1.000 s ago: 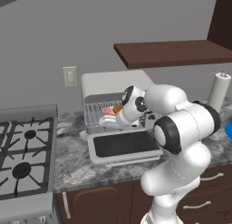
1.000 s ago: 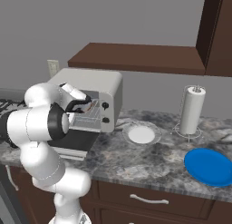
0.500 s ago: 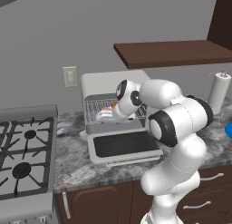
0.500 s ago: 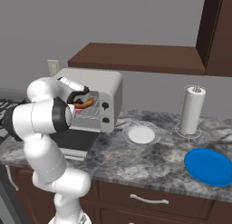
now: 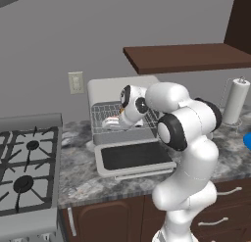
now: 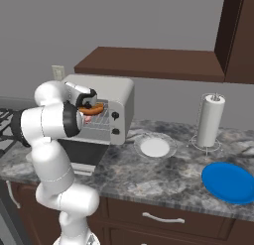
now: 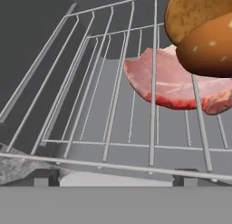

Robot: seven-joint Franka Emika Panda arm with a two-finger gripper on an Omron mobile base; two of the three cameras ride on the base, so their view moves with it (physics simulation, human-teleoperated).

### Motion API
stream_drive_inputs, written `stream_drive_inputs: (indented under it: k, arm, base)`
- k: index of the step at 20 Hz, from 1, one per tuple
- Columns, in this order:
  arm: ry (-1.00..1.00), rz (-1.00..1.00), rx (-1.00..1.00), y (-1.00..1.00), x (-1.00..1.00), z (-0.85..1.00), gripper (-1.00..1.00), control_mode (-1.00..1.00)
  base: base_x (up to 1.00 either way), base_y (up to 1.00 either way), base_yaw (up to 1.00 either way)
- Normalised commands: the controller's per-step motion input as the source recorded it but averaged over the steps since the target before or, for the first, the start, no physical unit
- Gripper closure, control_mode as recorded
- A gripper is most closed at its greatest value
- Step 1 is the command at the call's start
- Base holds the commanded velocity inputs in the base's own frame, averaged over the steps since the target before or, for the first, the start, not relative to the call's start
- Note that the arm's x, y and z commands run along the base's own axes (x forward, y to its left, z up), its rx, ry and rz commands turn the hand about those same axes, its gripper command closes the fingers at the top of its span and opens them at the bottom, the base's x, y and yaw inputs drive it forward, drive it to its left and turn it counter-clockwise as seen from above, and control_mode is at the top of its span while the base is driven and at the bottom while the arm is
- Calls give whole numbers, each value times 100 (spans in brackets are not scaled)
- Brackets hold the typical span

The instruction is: Open the toaster oven door. Place the hotdog bun on the top rack in the toaster oven and place the steak on the bottom rack.

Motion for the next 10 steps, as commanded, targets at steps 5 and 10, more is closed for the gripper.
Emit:
stream_drive_inputs:
  k: [5, 10]
  arm:
    - [4, 3, -6, 12, 47, 7, -100, -100]
    - [4, 2, -7, 16, 47, 12, -100, -100]
  base:
    - [0, 0, 0]
    - [0, 0, 0]
